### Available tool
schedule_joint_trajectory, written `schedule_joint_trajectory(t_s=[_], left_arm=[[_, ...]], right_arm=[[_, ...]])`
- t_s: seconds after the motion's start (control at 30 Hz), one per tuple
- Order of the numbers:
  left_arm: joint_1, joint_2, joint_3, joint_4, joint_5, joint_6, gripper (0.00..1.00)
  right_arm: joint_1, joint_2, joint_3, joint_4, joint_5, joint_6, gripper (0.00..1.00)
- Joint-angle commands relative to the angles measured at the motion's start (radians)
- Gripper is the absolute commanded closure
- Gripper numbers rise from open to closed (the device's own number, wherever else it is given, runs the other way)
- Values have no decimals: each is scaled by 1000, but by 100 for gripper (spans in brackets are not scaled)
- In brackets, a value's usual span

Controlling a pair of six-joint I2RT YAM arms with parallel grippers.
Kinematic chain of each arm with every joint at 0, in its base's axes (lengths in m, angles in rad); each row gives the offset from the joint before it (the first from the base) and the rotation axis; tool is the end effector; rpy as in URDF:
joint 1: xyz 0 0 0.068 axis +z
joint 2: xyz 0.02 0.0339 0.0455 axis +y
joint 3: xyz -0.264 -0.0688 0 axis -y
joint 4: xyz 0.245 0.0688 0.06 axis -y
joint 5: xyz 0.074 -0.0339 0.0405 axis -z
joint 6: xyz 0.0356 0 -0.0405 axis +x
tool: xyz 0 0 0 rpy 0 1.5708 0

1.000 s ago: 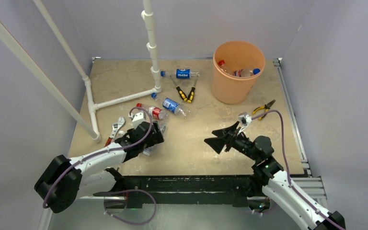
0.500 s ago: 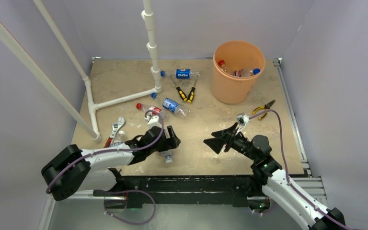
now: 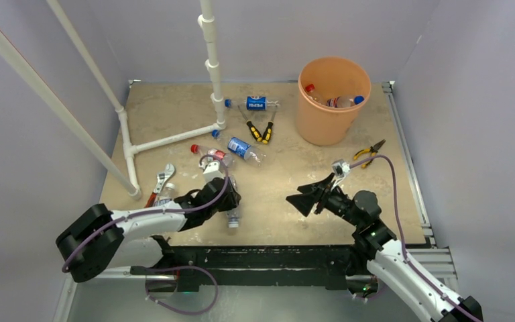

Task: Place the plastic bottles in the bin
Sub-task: Pick up the plastic bottle at the center of the board.

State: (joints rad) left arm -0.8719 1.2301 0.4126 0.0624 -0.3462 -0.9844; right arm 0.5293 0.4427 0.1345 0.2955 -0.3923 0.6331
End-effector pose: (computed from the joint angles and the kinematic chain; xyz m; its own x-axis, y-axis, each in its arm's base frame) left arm 0.1517 -0.1617 0.1510 -0.7114 -0.3713 -0.5967 -0.0568 0.8766 -0.4779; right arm 0.1140 0.0824 0.2081 -0.4801 0.3525 -0.8033 -0.6357 0.4912 0.5955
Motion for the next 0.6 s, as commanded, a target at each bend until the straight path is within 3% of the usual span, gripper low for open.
schedule_joint_trajectory(t_s=[0.0, 0.27, 0.57], left_arm=[[-1, -130, -47, 75, -21, -8, 78], [-1, -417, -136, 355, 84, -66, 82], [-2, -486, -140, 698, 132, -138, 85]], right_arm=[[4, -3, 5, 3, -27, 5, 18], [9, 8, 49, 89, -105, 56, 18], [12, -47, -5, 269, -164, 186, 17]])
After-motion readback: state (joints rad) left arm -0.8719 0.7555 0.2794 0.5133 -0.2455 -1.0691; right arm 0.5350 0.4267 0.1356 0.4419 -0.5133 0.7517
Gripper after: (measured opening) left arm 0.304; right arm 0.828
